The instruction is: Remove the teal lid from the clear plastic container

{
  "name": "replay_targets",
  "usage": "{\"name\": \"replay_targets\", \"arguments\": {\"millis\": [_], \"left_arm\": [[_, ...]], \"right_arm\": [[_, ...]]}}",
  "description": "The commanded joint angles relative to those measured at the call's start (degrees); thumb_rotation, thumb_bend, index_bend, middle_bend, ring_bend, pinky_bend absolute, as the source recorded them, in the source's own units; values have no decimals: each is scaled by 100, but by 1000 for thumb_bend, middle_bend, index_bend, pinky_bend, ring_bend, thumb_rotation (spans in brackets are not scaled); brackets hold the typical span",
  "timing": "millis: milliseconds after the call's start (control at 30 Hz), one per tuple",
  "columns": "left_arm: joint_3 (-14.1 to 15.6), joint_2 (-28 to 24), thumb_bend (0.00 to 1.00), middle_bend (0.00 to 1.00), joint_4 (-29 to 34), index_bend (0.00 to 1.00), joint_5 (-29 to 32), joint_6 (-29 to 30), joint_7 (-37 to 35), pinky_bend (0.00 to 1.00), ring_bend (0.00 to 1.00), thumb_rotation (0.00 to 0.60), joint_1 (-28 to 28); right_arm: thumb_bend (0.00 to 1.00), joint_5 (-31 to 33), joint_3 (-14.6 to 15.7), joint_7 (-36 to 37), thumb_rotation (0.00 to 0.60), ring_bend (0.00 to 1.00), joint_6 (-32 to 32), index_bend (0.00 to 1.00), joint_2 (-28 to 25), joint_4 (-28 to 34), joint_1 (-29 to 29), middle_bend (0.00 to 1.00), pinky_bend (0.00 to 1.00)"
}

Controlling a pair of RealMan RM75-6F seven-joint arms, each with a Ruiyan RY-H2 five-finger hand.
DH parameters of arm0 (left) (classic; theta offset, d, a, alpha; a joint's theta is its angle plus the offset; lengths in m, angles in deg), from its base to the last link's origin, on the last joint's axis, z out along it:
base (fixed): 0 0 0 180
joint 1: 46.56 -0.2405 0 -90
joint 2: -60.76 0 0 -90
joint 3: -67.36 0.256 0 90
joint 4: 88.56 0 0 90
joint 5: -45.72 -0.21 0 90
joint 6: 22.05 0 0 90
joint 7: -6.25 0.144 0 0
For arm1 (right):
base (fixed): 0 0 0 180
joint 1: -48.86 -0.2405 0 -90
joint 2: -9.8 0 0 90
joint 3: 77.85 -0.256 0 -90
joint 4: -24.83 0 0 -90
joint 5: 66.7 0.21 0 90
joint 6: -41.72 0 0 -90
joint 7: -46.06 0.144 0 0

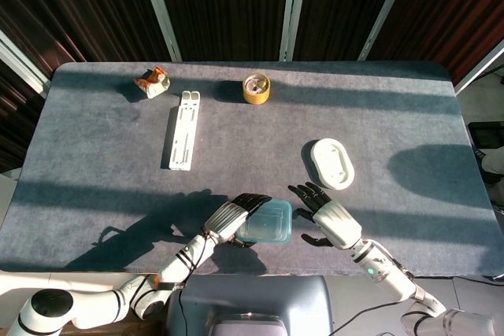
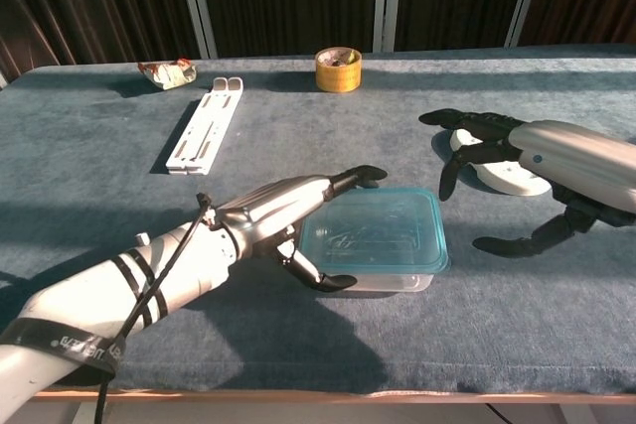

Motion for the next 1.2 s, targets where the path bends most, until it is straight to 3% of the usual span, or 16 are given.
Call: {"name": "replay_targets", "arguments": {"millis": [33,367,1200], "left_arm": [[-4,43,260,289,-54,0,-6,-5,-21,360,311,600,21],[8,46,264,299,-165,0,-32,-6,20,361,313,600,58],[92,55,265,306,-208,0,3,-127,48,363,322,600,58]], "right_arm": [[379,-31,93,124,600,0,65,518,43,53,-99,30,0],[385,-40,370,68,600,0,238,522,4,214,-248,30,0],[446,227,397,-181,600,0,222,608,293,30,-385,57,0]]}}
